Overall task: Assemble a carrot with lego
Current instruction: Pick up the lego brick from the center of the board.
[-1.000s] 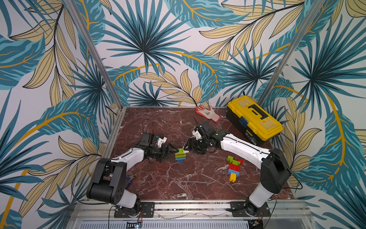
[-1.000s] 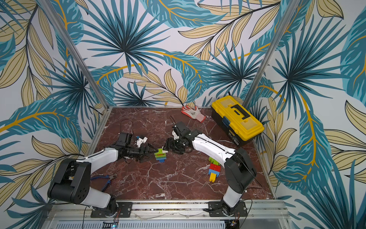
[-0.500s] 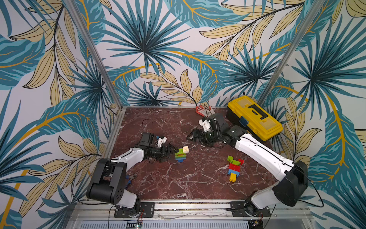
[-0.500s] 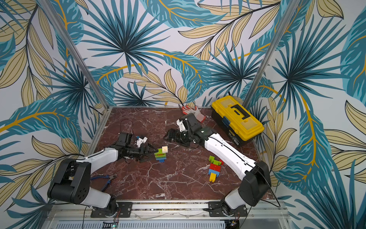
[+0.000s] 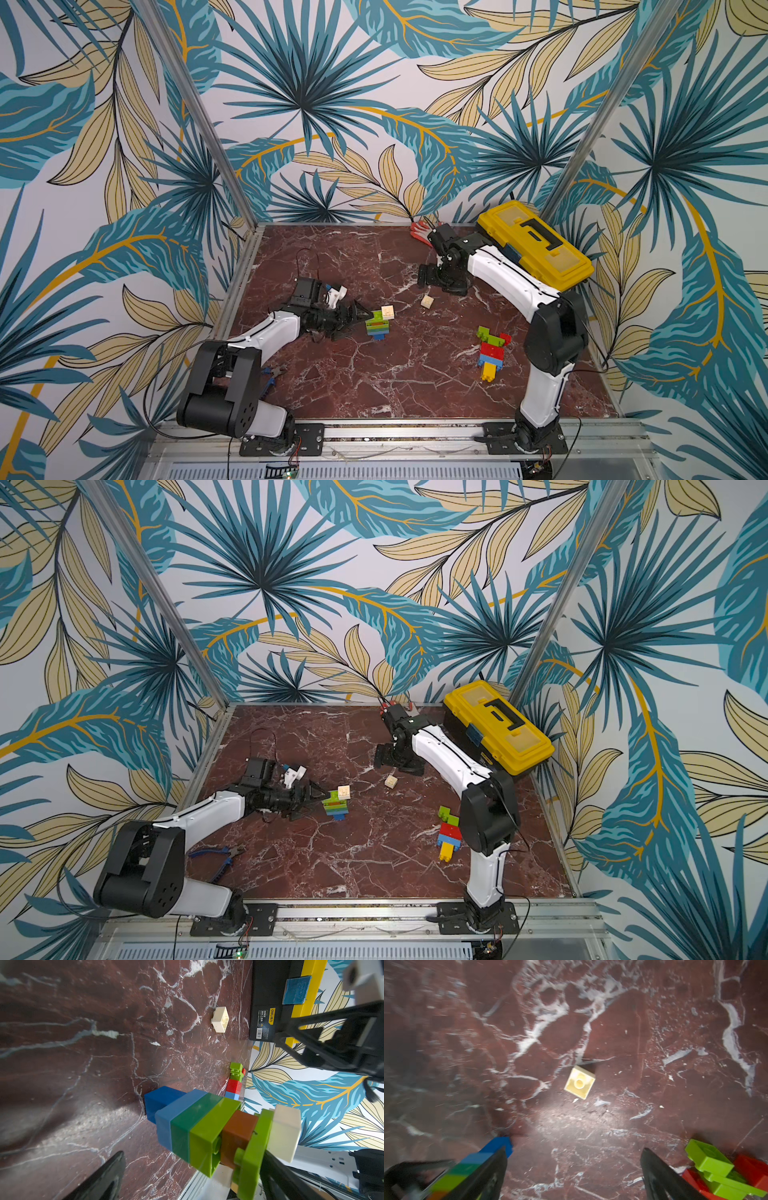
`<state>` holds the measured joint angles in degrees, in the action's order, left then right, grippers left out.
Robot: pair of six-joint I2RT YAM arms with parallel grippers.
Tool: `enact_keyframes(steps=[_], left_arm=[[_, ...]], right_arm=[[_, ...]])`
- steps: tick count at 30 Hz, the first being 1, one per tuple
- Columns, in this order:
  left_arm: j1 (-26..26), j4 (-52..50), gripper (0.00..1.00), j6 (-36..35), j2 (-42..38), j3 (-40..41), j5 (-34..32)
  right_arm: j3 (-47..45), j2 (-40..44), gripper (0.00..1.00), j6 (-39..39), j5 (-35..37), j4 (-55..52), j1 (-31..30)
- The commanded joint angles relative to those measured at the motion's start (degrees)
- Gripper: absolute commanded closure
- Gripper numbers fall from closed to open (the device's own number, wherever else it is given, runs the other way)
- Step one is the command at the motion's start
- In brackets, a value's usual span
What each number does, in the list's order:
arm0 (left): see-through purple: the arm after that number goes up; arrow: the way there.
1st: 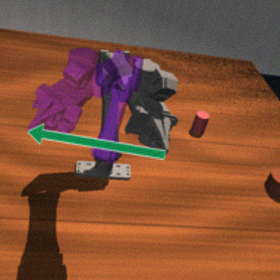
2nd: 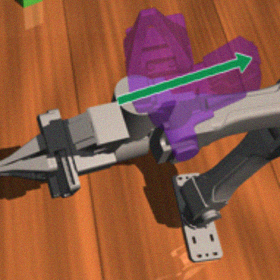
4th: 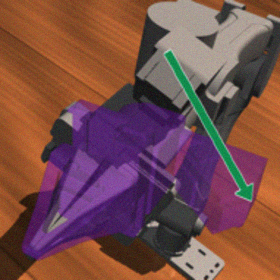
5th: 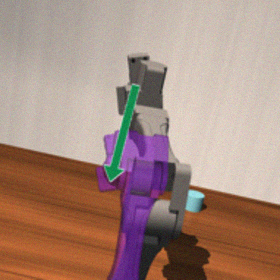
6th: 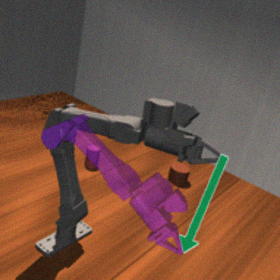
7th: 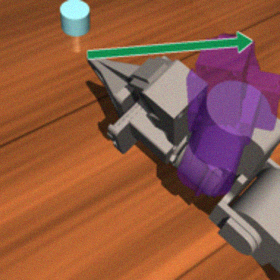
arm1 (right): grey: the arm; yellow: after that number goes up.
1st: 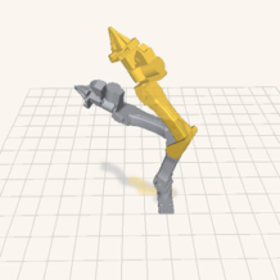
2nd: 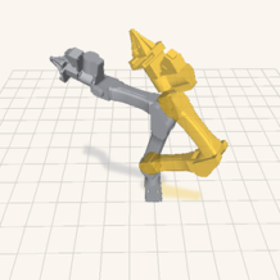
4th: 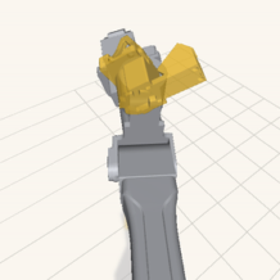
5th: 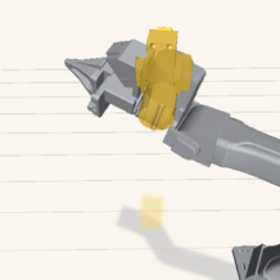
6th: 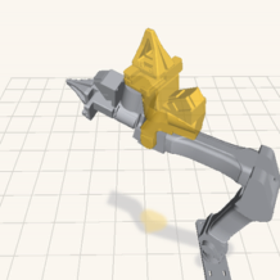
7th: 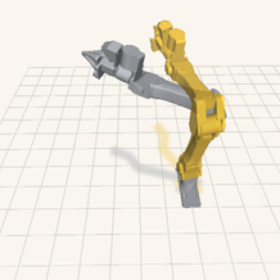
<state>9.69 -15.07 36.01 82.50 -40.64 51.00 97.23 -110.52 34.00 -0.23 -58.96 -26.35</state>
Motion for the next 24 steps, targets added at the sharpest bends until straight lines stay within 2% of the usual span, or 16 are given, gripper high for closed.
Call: enact_keyframes(steps=[1, 7, 11, 20, 24], left_arm=[[-0.1, -1.1, 0.01, 0.0, -0.7, 0.7, -2.2], [0.2, -1.0, 0.01, 0.5, -0.9, 0.7, -1.4], [0.3, 0.8, 0.01, 0.7, -1.2, 0.8, -1.0], [0.6, 2.1, 0.01, 1.3, -1.8, 0.7, -0.2], [0.7, 2.3, 0.01, 1.5, -2.4, 0.7, 0.0]], right_arm=[[0.9, -2.5, 0.01, 1.7, 3.9, -4.3, -0.2], [1.3, -8.4, 0.04, 5.3, 1.2, -2.9, 0.1], [-0.1, -9.6, 0.12, 7.0, 0.8, 0.2, 0.6], [5.9, -16.0, 0.22, 8.1, -0.1, -0.6, 0.9], [6.2, -17.1, 0.30, 8.5, -0.4, 0.2, 0.9]])
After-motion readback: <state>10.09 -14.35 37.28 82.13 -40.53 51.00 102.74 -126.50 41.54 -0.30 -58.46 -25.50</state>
